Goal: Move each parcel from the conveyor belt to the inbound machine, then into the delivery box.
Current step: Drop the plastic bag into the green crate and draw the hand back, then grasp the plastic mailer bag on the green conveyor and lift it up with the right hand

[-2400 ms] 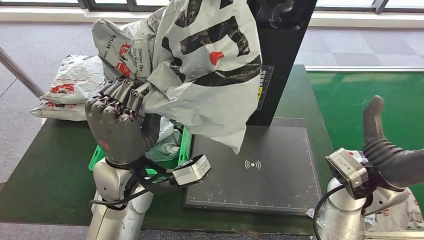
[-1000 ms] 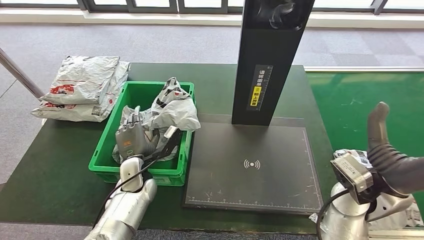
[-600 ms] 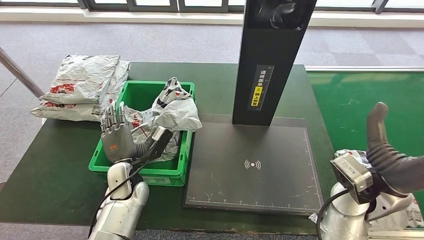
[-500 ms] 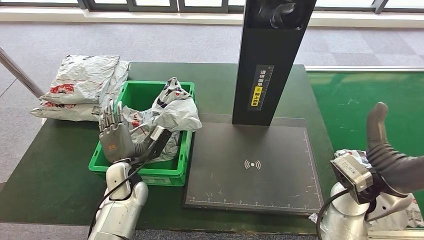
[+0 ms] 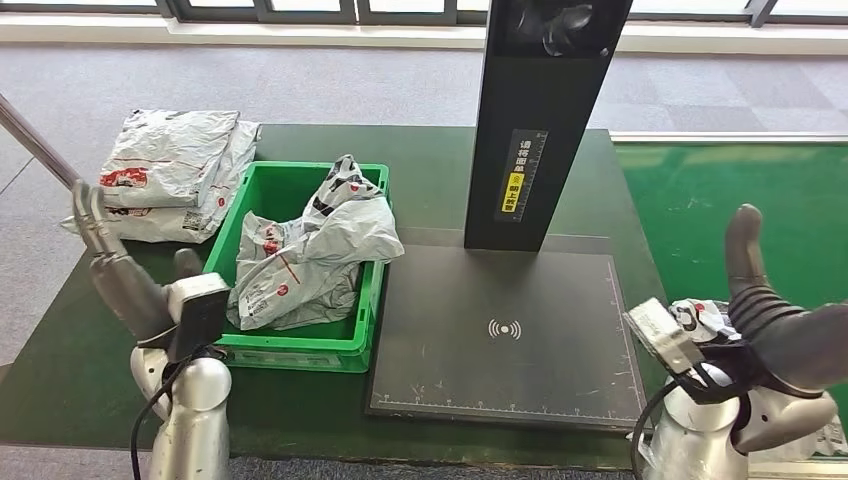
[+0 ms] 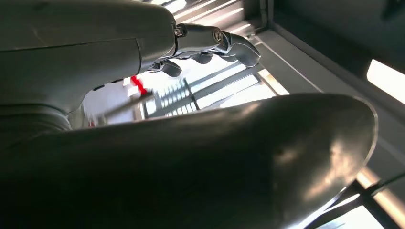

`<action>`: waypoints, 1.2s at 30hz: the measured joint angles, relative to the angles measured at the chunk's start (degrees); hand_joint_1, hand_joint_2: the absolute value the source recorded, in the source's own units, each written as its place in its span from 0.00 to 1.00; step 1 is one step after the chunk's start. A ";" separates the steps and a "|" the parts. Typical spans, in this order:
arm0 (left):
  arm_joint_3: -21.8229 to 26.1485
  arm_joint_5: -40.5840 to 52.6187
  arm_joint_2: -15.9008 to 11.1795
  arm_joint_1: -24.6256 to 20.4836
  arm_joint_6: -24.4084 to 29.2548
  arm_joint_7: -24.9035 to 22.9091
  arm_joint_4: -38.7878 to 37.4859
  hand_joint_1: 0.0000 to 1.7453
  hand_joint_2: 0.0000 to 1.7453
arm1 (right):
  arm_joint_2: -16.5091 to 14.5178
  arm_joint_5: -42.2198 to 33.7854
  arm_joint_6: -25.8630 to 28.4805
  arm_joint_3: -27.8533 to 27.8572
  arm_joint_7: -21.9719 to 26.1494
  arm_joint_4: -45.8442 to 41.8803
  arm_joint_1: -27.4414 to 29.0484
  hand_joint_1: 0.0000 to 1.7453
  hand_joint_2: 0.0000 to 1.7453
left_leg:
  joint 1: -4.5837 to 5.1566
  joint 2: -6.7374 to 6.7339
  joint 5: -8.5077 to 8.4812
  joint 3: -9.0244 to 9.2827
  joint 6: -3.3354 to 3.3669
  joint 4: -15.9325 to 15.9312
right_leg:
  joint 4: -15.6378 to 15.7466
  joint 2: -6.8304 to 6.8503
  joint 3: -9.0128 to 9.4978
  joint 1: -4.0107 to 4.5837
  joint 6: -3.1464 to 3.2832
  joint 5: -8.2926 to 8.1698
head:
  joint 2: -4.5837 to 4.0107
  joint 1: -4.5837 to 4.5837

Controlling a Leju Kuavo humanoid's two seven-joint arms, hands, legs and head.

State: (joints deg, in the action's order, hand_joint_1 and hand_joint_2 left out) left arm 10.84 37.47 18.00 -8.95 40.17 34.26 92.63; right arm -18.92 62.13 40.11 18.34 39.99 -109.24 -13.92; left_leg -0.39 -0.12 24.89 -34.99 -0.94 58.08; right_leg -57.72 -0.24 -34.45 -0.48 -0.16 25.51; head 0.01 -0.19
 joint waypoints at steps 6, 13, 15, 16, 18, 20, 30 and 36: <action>-10.72 -29.96 -1.20 4.95 -6.98 5.76 6.40 0.00 1.00 | -0.07 11.25 -0.03 11.37 -0.50 2.13 -2.97 0.00 1.00 | -0.05 0.18 0.03 -0.09 0.05 0.03 | 0.01 0.14 0.08 -0.02 -0.13 0.02 | -0.01 -0.02; -16.18 -38.28 -1.72 8.42 -23.47 6.00 12.13 0.00 1.00 | 0.36 19.75 -0.15 19.24 -8.51 6.19 -4.10 0.00 1.00 | 0.02 0.21 0.04 -0.10 0.09 0.06 | 0.03 0.16 0.09 -0.03 -0.16 0.03 | -0.01 -0.02; -16.07 -41.06 -1.44 9.15 -34.51 6.01 13.31 0.00 1.00 | 2.46 24.60 -0.24 19.17 -21.54 9.01 -2.51 0.00 1.00 | 0.01 0.28 0.06 -0.16 0.12 0.05 | 0.02 0.23 0.14 -0.01 -0.20 0.07 | -0.01 0.01; -15.83 -42.11 -1.30 9.40 -39.55 6.01 13.76 0.00 1.00 | 5.02 26.08 -0.27 18.41 -31.04 11.45 -1.55 0.00 1.00 | 0.04 0.43 0.05 -0.28 0.18 0.04 | 0.02 0.39 0.18 -0.05 -0.23 0.10 | -0.01 -0.01; -15.20 -43.61 -1.12 9.68 -46.43 6.02 14.46 0.00 1.00 | 12.46 26.95 -0.34 13.95 -56.11 17.61 -0.34 0.00 1.00 | 0.14 0.82 0.02 -0.66 0.32 0.03 | 0.01 0.78 0.24 -0.17 -0.36 0.18 | -0.01 -0.04; -14.51 -44.58 -1.04 9.83 -50.56 6.00 14.77 0.00 1.00 | 19.37 27.13 -0.32 6.19 -76.44 24.38 -0.15 0.00 1.00 | 0.21 0.80 0.10 -0.53 0.32 0.04 | 0.02 0.74 0.22 -0.22 -0.40 0.18 | -0.01 -0.08; -13.45 -44.66 -0.91 9.98 -54.07 5.95 14.70 0.00 1.00 | 28.46 27.09 -0.23 -9.42 -79.28 42.52 0.29 0.00 1.00 | 0.17 0.62 0.05 -0.16 0.38 0.04 | 0.03 0.66 0.22 -0.17 -0.36 0.18 | -0.01 -0.05; -13.02 -44.60 -0.88 10.00 -54.59 5.95 14.35 0.00 1.00 | 29.28 26.95 -0.15 -10.37 -77.84 46.54 -0.34 0.00 1.00 | 0.17 0.57 0.08 -0.17 0.40 0.03 | 0.03 0.61 0.19 -0.20 -0.38 0.20 | -0.01 -0.07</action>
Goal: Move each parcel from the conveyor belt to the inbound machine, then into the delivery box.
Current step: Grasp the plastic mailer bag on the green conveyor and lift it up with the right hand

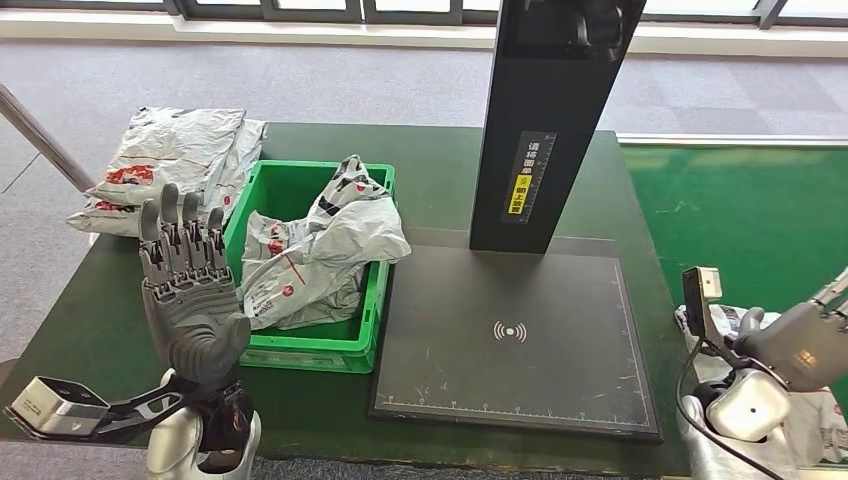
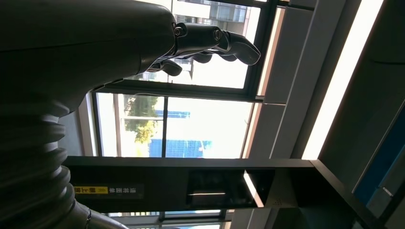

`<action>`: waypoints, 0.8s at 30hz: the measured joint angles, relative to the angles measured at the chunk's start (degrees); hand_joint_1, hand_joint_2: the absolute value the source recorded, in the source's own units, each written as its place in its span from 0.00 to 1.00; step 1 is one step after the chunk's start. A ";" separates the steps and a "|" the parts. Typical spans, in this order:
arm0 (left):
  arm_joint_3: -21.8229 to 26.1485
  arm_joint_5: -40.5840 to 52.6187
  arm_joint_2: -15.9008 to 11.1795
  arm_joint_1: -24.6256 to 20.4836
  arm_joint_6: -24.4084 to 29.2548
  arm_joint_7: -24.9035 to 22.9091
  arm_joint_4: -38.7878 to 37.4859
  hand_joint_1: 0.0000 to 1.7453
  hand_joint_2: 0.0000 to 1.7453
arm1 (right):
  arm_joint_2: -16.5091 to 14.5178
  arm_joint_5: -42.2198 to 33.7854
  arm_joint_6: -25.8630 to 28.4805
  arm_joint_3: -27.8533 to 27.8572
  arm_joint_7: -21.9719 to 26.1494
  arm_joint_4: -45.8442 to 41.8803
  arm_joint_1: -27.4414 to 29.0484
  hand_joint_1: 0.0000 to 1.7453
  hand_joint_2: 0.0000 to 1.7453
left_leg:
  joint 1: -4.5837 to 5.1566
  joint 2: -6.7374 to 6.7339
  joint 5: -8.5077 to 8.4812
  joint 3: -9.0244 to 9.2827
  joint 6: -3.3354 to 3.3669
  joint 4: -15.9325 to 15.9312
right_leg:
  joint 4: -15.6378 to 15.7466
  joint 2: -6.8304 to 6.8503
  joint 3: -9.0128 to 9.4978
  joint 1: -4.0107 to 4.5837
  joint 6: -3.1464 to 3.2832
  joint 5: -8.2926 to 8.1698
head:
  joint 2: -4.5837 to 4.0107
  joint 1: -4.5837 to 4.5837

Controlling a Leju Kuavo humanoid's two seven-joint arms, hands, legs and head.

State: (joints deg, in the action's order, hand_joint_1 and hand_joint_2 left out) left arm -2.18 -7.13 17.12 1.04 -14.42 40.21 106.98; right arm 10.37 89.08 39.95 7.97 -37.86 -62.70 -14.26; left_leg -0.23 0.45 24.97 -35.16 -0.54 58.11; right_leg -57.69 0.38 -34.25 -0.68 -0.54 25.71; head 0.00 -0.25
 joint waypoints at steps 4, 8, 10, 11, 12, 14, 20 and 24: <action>0.44 -0.71 0.03 -0.01 -2.28 -0.01 -0.72 0.00 1.00 | -1.61 -0.40 0.00 5.38 10.30 5.57 -2.39 0.00 1.00 | 0.01 -0.06 0.00 0.01 0.01 0.01 | 0.00 -0.06 -0.04 -0.03 0.00 -0.01 | 0.00 0.01; 0.74 -1.64 0.05 -0.09 -6.43 -0.01 -1.87 0.00 1.00 | -2.27 -0.19 0.00 12.05 13.29 13.88 -5.74 0.00 1.00 | 0.02 -0.04 -0.01 0.01 0.02 0.01 | 0.00 -0.04 -0.01 -0.04 -0.01 -0.03 | 0.00 -0.01; 0.87 -1.55 0.07 -0.11 -7.34 -0.01 -2.31 0.00 1.00 | -2.38 -1.35 0.00 15.01 16.08 18.22 -7.58 0.00 1.00 | 0.02 -0.09 -0.01 0.03 0.02 0.02 | 0.00 -0.15 -0.03 -0.04 -0.01 -0.05 | 0.00 0.01; 0.93 -1.48 0.08 -0.12 -7.57 -0.01 -2.47 0.00 1.00 | -2.46 -2.61 -0.01 16.59 18.23 20.35 -8.49 0.00 1.00 | 0.03 -0.12 -0.01 0.04 0.01 0.02 | 0.00 -0.21 -0.04 -0.05 -0.01 -0.06 | 0.00 0.00; 0.99 -1.42 0.09 -0.12 -7.72 -0.01 -2.62 0.00 1.00 | -2.53 -4.18 -0.08 18.27 20.56 22.55 -9.45 0.00 1.00 | 0.03 -0.15 0.00 0.05 0.01 0.02 | 0.00 -0.25 -0.04 -0.05 -0.01 -0.06 | 0.00 0.01; 1.15 -1.38 0.10 -0.13 -8.23 -0.01 -2.93 0.00 1.00 | -2.60 -6.85 -0.68 21.70 23.91 26.93 -11.21 0.00 1.00 | 0.03 -0.16 0.00 0.05 0.01 0.02 | 0.00 -0.26 -0.05 -0.05 -0.01 -0.06 | 0.00 0.01; 1.51 -2.08 0.14 -0.25 -10.74 -0.01 -4.27 0.00 1.00 | -2.36 -1.54 -2.58 25.98 15.19 35.72 -13.74 0.00 1.00 | 0.02 -0.17 0.00 0.05 0.00 0.02 | 0.00 -0.27 -0.07 -0.04 0.00 -0.05 | 0.00 0.01; 1.70 -2.29 0.14 -0.26 -11.39 -0.01 -4.83 0.00 1.00 | -1.72 0.02 -3.26 26.10 11.05 38.52 -13.89 0.79 1.00 | 0.02 -0.16 0.01 0.03 0.01 0.02 | 0.00 -0.26 -0.06 -0.04 -0.01 -0.04 | 0.00 0.01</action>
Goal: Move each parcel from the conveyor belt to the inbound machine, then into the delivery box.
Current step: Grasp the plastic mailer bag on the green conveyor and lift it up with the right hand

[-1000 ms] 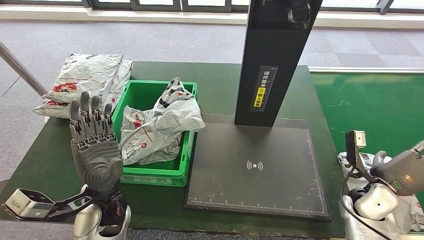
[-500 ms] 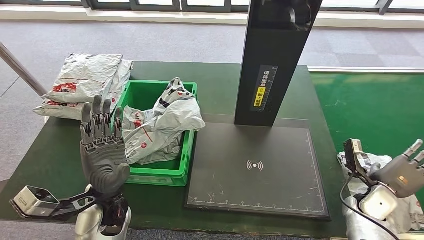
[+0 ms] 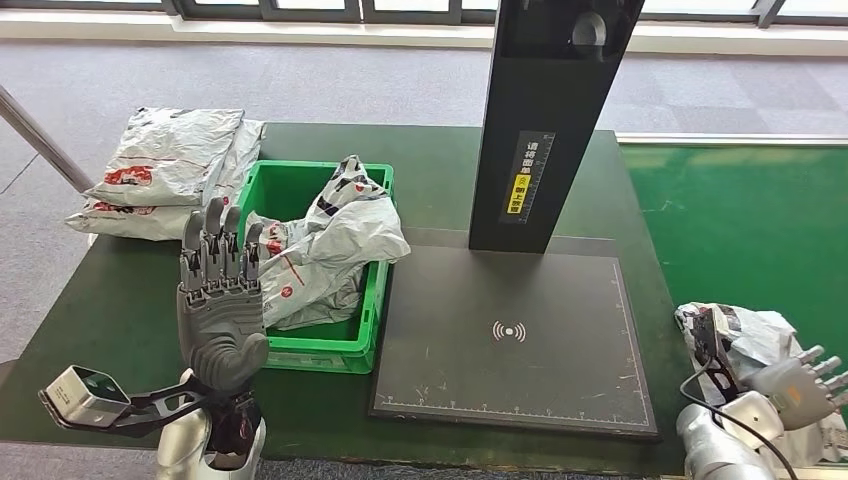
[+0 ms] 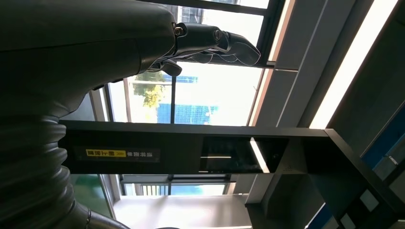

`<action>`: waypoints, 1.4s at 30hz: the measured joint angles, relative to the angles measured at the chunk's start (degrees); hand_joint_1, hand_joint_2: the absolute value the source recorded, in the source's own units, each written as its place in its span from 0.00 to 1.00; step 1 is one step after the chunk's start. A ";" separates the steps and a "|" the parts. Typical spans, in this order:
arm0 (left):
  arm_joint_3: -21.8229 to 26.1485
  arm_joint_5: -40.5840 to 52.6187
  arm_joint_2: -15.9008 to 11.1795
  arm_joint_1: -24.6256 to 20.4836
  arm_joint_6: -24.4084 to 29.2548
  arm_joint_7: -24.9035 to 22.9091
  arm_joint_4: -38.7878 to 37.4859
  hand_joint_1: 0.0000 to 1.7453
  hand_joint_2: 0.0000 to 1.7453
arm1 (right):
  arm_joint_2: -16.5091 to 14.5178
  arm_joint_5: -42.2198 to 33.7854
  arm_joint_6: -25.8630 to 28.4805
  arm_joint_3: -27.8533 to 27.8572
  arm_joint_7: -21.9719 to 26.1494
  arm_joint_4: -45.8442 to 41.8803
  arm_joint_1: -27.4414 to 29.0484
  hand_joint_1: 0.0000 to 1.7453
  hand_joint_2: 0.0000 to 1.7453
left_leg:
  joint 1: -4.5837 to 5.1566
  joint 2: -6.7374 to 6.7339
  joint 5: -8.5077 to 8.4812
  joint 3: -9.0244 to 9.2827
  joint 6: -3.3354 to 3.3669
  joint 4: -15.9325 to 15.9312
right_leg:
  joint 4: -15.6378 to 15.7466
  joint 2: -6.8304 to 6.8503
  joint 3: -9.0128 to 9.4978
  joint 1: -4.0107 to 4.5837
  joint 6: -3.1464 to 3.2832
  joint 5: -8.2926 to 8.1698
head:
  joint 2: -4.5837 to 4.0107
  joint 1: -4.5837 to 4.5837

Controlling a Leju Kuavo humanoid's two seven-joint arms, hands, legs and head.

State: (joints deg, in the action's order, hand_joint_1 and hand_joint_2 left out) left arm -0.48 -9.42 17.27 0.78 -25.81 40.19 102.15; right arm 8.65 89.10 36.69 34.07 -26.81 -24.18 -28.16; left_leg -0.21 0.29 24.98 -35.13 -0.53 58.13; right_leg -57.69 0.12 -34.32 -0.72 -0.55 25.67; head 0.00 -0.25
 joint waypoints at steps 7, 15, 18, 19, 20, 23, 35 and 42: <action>0.14 0.90 0.02 0.00 -0.60 0.00 -0.21 0.00 1.00 | 0.67 0.05 -5.18 1.01 -1.11 2.56 -0.46 1.00 1.00 | 0.00 -0.01 0.01 -0.01 0.00 0.00 | 0.00 0.00 0.00 -0.01 0.00 0.00 | 0.00 -0.01; 0.15 3.61 0.02 0.03 2.14 0.01 0.13 0.00 1.00 | 0.71 0.05 -7.22 1.03 -1.47 3.64 -1.80 1.00 1.00 | 0.00 -0.02 0.00 0.01 0.00 0.00 | 0.00 0.00 0.01 0.01 0.01 -0.01 | 0.00 0.01; 0.15 3.70 0.02 0.04 2.27 0.01 0.21 0.00 1.00 | 0.71 0.05 -7.23 1.03 -1.47 3.86 -1.92 1.00 1.00 | 0.00 -0.01 0.00 0.01 0.00 0.00 | 0.00 0.00 0.01 0.00 0.01 -0.01 | 0.00 0.00; 0.15 3.71 0.02 0.04 2.28 0.00 0.21 0.00 1.00 | 0.71 0.05 -7.24 1.03 -1.47 3.94 -1.94 1.00 1.00 | 0.00 -0.01 0.00 0.01 0.00 0.00 | 0.00 0.00 0.01 0.00 0.01 -0.01 | 0.01 -0.01; 0.15 3.72 0.02 0.04 2.31 0.00 0.21 0.00 1.00 | 0.71 0.06 -7.24 1.03 -1.47 4.01 -1.95 1.00 1.00 | 0.00 -0.01 0.00 0.00 0.00 0.00 | 0.00 0.00 0.01 0.00 0.00 -0.01 | 0.00 0.00; 0.15 3.90 0.02 0.05 2.50 0.00 0.25 0.00 1.00 | 0.71 0.06 -7.21 1.05 -1.47 4.17 -1.98 1.00 1.00 | 0.00 -0.01 0.01 0.00 0.00 0.00 | 0.00 0.00 0.01 0.00 0.00 0.00 | 0.00 0.00; 0.15 4.81 0.02 0.14 3.08 0.02 0.98 0.00 1.00 | 0.94 0.07 -5.88 1.05 -1.56 4.33 -2.21 1.00 1.00 | 0.00 -0.01 0.01 0.00 0.00 0.00 | 0.00 0.01 0.02 0.00 0.00 0.00 | 0.01 -0.01; 0.15 4.81 0.04 0.17 3.10 0.02 1.17 0.00 1.00 | 0.98 -0.42 -1.89 1.63 4.49 4.40 -2.44 1.00 1.00 | 0.00 0.00 0.01 -0.03 0.00 0.00 | 0.00 0.00 0.03 0.00 0.00 -0.01 | 0.00 -0.01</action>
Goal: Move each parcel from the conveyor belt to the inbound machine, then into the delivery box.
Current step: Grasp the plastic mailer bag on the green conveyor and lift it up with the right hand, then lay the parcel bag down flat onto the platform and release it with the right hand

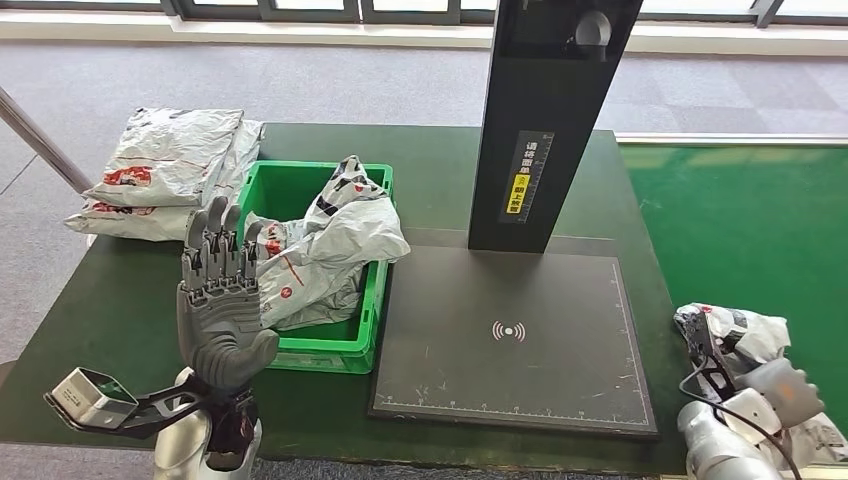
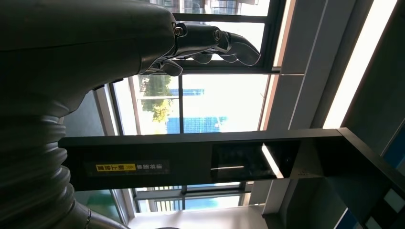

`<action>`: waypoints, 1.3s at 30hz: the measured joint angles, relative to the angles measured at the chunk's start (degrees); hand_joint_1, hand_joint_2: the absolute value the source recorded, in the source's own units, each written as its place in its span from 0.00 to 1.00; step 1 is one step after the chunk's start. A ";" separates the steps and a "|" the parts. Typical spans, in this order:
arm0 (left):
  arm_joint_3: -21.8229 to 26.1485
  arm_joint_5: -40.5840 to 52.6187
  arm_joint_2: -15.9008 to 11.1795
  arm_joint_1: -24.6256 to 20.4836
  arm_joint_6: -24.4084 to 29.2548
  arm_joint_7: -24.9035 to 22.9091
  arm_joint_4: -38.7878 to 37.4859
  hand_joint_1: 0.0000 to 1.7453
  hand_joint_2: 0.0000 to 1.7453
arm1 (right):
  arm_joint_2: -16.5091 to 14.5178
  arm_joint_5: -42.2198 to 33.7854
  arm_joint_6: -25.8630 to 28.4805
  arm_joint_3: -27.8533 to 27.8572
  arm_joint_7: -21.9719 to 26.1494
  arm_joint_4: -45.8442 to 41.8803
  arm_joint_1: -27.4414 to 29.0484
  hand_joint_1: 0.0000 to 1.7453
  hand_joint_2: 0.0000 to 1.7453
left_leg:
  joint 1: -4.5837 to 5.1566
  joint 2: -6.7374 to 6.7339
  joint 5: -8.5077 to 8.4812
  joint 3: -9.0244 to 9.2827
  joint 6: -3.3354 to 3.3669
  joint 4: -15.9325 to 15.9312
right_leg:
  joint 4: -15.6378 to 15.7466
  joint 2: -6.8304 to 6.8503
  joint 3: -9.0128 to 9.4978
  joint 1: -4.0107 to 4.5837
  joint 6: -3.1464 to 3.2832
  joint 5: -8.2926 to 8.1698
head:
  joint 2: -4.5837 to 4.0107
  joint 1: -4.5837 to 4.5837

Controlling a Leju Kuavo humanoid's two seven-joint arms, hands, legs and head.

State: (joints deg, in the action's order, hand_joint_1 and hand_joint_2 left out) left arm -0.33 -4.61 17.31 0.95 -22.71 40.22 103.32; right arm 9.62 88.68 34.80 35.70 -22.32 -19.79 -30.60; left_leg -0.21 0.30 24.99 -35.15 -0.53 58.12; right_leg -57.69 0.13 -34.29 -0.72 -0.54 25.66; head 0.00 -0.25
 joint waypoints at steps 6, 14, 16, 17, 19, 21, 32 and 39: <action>0.04 -0.02 0.00 0.24 1.64 0.00 1.42 0.00 1.00 | -6.66 -13.78 5.22 4.56 43.98 -14.21 -0.36 1.00 1.00 | -0.02 -0.04 -0.02 -0.12 -0.08 -0.05 | -0.06 -0.07 -0.03 0.07 0.03 -0.02 | 0.00 -0.01; 0.09 0.05 -0.02 0.25 1.57 -0.02 2.03 0.00 1.00 | -19.76 -58.60 -31.09 -6.81 61.48 -44.61 8.34 1.00 1.00 | -0.28 0.47 -0.05 0.13 -0.43 -0.10 | -0.08 0.46 0.13 0.25 0.36 0.24 | 0.01 0.01; 0.11 0.02 -0.02 0.24 1.52 -0.03 2.02 0.00 1.00 | -20.87 -57.95 -35.90 -10.73 61.42 -48.70 10.03 1.00 1.00 | -0.27 0.10 0.02 0.15 -0.47 -0.10 | -0.09 0.11 0.02 0.25 0.43 0.18 | 0.01 0.03; 0.11 0.02 -0.02 0.24 1.51 -0.03 2.01 0.00 1.00 | -21.32 -57.47 -35.67 -12.01 61.36 -50.30 10.71 1.00 1.00 | -0.28 0.05 0.03 0.16 -0.47 -0.10 | -0.09 0.05 0.01 0.25 0.43 0.18 | 0.01 0.02; 0.15 0.02 -0.02 0.25 1.51 -0.02 1.99 0.00 1.00 | -21.96 -57.16 -34.02 -13.81 61.26 -52.79 11.71 1.00 1.00 | -0.28 0.13 0.02 0.13 -0.46 -0.10 | -0.09 0.14 0.02 0.25 0.42 0.19 | 0.01 0.00; 0.17 0.02 -0.02 0.25 1.51 -0.02 1.99 0.00 1.00 | -22.27 -57.00 -33.40 -15.04 61.18 -54.63 12.26 1.00 1.00 | -0.27 0.14 0.02 0.12 -0.46 -0.10 | -0.09 0.16 0.03 0.25 0.42 0.19 | 0.00 0.00; 0.30 0.03 -0.02 0.25 0.58 -0.02 1.90 0.00 1.00 | -22.72 -59.29 -36.45 -17.40 62.35 -57.16 13.30 1.00 1.00 | -0.26 0.04 0.02 0.15 -0.47 -0.09 | -0.09 0.00 -0.01 0.25 0.42 0.17 | 0.00 0.01; 0.58 0.20 -0.02 0.27 -0.19 -0.02 1.80 0.00 1.00 | -22.24 -59.26 -39.83 -19.68 62.25 -57.85 14.55 1.00 1.00 | -0.27 0.03 0.03 0.15 -0.47 -0.10 | -0.09 0.00 -0.01 0.25 0.42 0.17 | 0.00 0.01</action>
State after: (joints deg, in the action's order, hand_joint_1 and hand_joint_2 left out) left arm 0.25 -4.42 17.29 1.21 -22.90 40.19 105.12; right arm -12.62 29.42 -5.03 16.02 39.93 -77.64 -16.05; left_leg -0.47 0.33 25.02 -35.01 -1.01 58.03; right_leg -57.78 0.12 -34.31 -0.47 -0.12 25.84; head 0.00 -0.24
